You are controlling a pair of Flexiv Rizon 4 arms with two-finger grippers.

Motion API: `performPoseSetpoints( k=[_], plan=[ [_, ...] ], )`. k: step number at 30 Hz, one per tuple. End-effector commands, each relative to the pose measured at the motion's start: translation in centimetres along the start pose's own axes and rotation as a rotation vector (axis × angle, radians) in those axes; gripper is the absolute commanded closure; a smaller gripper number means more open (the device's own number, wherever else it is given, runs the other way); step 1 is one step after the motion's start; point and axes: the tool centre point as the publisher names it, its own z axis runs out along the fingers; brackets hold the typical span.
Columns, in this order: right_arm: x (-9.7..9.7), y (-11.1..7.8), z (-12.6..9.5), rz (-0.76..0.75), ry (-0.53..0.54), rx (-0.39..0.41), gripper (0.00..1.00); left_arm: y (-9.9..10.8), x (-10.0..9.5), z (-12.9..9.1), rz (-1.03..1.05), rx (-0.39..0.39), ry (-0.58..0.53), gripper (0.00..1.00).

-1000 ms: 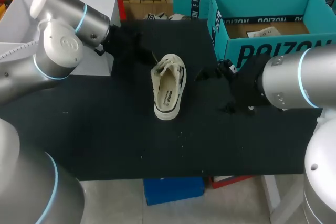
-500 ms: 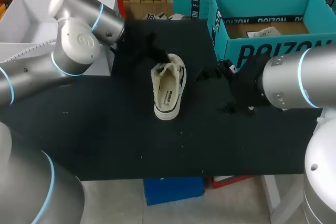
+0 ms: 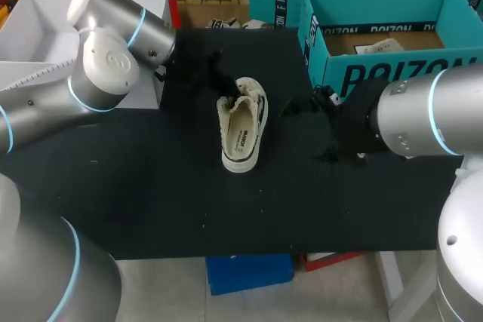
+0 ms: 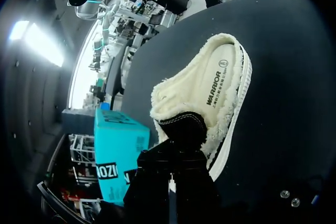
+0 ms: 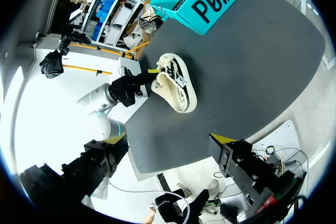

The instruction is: Take the shoe out of the shoebox, open the shoe tongue, remove and reinsert the insole, then place the shoe into the shoebox

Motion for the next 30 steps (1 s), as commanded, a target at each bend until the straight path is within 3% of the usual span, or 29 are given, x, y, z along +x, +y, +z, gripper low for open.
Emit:
performPoseSetpoints(
  k=[1,8,20,30],
  plan=[
    [0.2,-0.5,0.6,0.004,-0.002,-0.111,0.0,-1.1,1.0,0.0,-0.006,-0.007,0.004,1.0],
    [0.2,-0.5,0.6,0.004,-0.002,-0.111,0.0,-1.2,0.5,0.6,-0.005,0.004,0.01,1.0],
    [0.2,-0.5,0.6,0.004,-0.002,-0.111,0.0,-0.1,-2.2,-1.2,0.085,-0.016,0.099,1.0],
    [0.2,-0.5,0.6,0.004,-0.002,-0.111,0.0,-1.3,-0.6,1.8,0.112,0.052,0.213,1.0]
  ],
)
